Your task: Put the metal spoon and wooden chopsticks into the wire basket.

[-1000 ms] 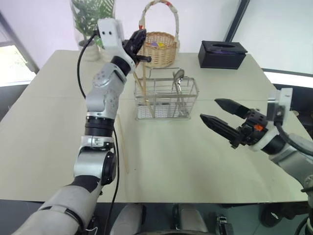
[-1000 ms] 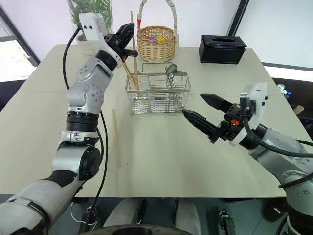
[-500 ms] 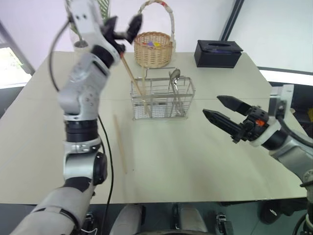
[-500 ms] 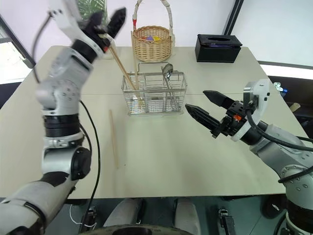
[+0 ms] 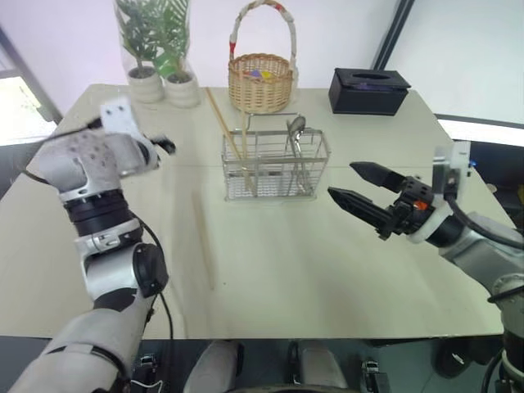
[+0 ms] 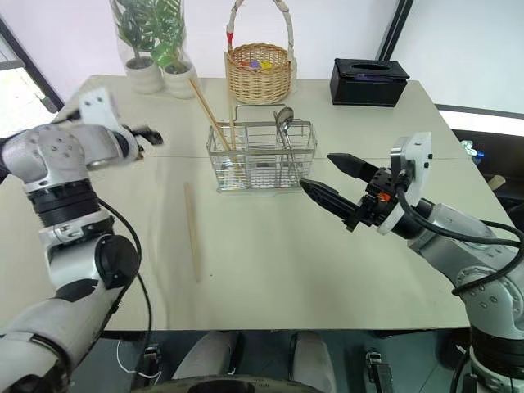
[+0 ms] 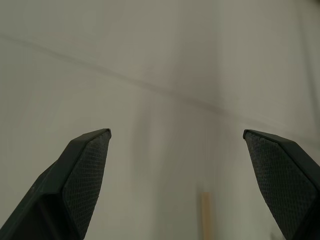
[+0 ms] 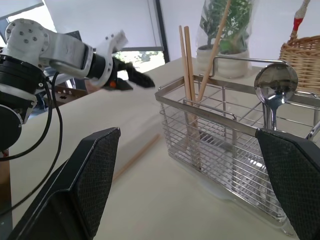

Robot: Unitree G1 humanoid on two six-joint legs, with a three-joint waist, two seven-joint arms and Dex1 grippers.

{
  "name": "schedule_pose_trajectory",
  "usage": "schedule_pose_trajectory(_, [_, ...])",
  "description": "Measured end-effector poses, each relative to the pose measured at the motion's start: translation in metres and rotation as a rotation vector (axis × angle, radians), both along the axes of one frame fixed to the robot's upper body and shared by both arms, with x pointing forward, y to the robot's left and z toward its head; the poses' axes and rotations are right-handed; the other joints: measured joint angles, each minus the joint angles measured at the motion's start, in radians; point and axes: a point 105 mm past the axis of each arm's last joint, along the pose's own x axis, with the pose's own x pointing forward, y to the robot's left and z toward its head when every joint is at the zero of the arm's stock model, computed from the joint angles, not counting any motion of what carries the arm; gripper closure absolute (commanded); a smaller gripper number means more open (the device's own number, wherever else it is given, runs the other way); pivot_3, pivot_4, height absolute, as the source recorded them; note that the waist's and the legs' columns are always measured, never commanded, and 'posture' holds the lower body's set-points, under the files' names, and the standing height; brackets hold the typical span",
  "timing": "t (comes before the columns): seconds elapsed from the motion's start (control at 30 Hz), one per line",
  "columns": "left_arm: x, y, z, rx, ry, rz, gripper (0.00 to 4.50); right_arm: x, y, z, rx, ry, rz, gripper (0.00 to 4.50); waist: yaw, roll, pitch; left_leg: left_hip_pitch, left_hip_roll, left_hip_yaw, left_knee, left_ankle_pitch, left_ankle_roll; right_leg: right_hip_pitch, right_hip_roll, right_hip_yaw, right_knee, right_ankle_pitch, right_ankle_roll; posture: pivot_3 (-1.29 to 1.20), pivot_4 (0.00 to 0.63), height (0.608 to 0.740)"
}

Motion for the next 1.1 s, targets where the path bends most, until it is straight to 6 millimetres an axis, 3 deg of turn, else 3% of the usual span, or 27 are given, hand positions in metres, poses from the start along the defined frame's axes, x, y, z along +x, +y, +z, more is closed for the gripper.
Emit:
schedule_pose_trajectory(0.07, [-0.005, -0.009, -0.015, -0.014, 0.067, -0.044, 0.03, 0.0, 0.003, -0.002, 0.009, 0.005, 0.009, 0.0, 0.0, 0.0, 0.0, 0.0, 0.001, 0.0, 0.0, 0.0, 0.0, -0.001, -0.001, 0.0, 0.001, 0.0, 0.0, 0.0, 0.15, 0.651])
schedule_pose_trajectory(0.5, [-0.009, -0.042, -0.06, -0.009, 0.251, -0.162, 0.03, -0.008, 0.015, -0.001, 0.03, 0.017, 0.015, 0.0, 0.0, 0.0, 0.0, 0.0, 0.0, 0.0, 0.0, 0.0, -0.001, -0.001, -0.003, 0.0, 0.003, 0.0, 0.0, 0.0, 0.15, 0.651])
schedule_pose_trajectory(0.6, [-0.008, -0.044, -0.063, 0.005, 0.263, -0.175, 0.03, -0.009, 0.016, -0.001, 0.034, 0.02, 0.011, 0.0, 0.001, 0.003, -0.002, 0.001, 0.0, 0.001, 0.0, 0.0, -0.001, -0.001, -0.003, 0.0, 0.003, 0.0, 0.0, 0.0, 0.15, 0.651])
schedule_pose_trajectory(0.7, [-0.006, -0.047, -0.065, 0.012, 0.27, -0.177, 0.85, -0.01, 0.016, -0.002, 0.036, 0.026, 0.003, 0.0, 0.003, 0.004, -0.002, 0.002, 0.0, 0.001, 0.0, 0.0, -0.001, 0.001, -0.003, 0.0, 0.003, 0.0, 0.0, 0.0, 0.15, 0.651])
schedule_pose_trajectory(0.93, [-0.002, -0.049, -0.068, -0.007, 0.278, -0.173, 4.43, -0.011, 0.015, -0.005, 0.037, 0.039, -0.014, 0.0, 0.005, 0.004, -0.002, 0.002, 0.0, 0.001, 0.0, 0.0, 0.0, 0.002, -0.003, 0.0, 0.003, 0.0, 0.0, 0.0, 0.15, 0.651])
schedule_pose_trajectory(1.1, [-0.001, -0.05, -0.067, -0.019, 0.269, -0.174, 4.43, -0.011, 0.014, -0.007, 0.039, 0.043, -0.014, 0.0, 0.002, 0.004, -0.002, 0.002, 0.0, 0.001, 0.0, 0.0, 0.0, 0.001, -0.003, 0.0, 0.003, 0.0, 0.0, 0.0, 0.15, 0.651])
